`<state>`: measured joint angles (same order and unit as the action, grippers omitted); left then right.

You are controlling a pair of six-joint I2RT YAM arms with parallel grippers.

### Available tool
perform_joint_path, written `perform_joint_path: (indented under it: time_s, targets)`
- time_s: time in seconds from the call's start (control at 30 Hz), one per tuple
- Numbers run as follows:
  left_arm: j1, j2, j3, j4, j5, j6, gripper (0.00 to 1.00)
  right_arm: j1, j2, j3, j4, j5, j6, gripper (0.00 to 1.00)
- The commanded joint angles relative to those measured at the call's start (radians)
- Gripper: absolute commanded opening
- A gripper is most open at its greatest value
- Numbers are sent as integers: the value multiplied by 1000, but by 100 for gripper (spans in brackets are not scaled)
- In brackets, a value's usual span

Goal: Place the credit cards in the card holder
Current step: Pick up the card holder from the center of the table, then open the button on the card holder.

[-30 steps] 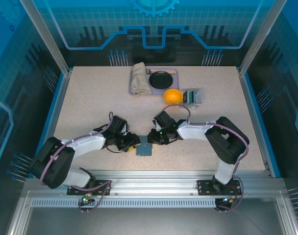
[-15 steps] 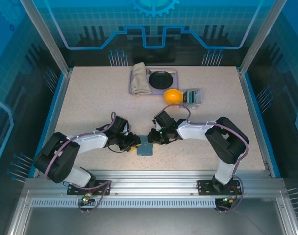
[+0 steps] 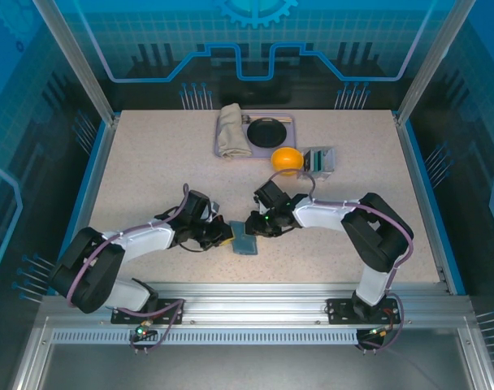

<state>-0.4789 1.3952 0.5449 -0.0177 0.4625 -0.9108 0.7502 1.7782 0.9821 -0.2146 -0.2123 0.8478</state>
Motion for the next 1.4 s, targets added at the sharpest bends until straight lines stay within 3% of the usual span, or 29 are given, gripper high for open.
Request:
perform_joint_path:
  time_s: [0.0,0.53,0.67,0.83,0.93,1.17,1.27,1.37]
  targets:
    - [-2,-28,-7,30,31,6,2,7,-65,48,-102,58,-60,29]
    - [-3,-42,-14,85,22,-37,1,146,35,125,-212,187,-92,45]
    - [-3,-50,-17,92,23,-43,0,179,91,171,-296,296,-126,47]
    - [-3,-73,-23,57,8,-35,0,189,104,201,-420,489,-117,38]
    - [-2,-92,-29,24,-5,-22,0,166,67,182,-452,542,-119,31]
    - [-2,-88,-51,14,-16,-19,0,95,-10,121,-447,523,-139,26]
    - [-2,-69,-38,14,-9,-16,0,84,-53,118,-422,464,-146,29]
    - [-2,-54,-24,7,-8,-7,0,59,-99,102,-346,329,-146,35]
